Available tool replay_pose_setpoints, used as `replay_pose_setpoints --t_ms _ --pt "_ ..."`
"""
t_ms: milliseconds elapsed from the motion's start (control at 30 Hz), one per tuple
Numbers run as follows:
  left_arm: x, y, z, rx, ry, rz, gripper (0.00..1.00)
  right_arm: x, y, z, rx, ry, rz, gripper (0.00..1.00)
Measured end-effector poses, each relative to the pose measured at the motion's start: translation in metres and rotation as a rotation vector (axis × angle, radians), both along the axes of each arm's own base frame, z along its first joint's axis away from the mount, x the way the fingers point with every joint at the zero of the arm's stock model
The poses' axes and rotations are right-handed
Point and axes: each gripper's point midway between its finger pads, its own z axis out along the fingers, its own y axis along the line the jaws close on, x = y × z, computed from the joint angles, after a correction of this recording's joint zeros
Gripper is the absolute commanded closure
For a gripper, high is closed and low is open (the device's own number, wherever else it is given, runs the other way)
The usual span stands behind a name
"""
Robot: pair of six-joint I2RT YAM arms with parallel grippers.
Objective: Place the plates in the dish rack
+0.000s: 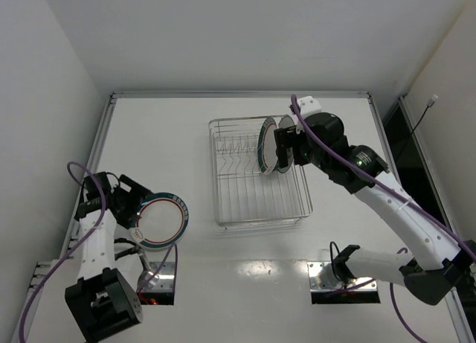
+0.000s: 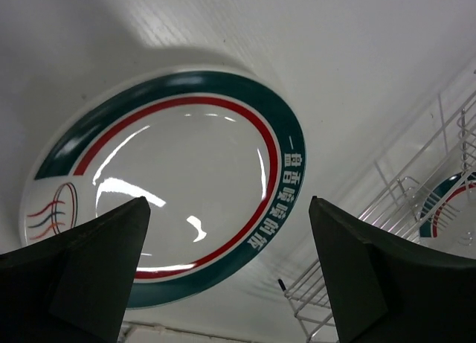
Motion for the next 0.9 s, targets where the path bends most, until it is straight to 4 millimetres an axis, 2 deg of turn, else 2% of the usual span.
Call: replay_pose_setpoints --t_ms 200,333,433,567,767,900 --pt "-0.017 -0.017 -0.004 -0.077 0.054 0.014 0.13 -0.001 0.002 -0.001 0.003 0.003 0.014 0.13" --pt "-0.034 -0.02 -0.009 -0.088 0.142 0.052 0.13 -0.003 0.001 -0.009 -0.005 0.015 0.018 0.13" --pt "-0.04 -0.01 0.004 -0.043 0.189 0.109 0.13 -0.005 0.001 -0.015 -0.01 0.029 0.025 0.12" --pt "-0.035 0.005 0.029 0.031 0.172 0.178 0.13 -0.008 0.003 -0.018 -0.005 0.039 0.041 0.12" --pt "-0.047 0.0 0.034 0.059 0.207 0.214 0.13 -0.01 0.007 -0.02 -0.008 0.047 0.078 0.12" --pt "-0.051 -0.013 0.038 0.033 0.193 0.217 0.13 -0.012 0.011 -0.021 -0.002 0.054 0.101 0.12"
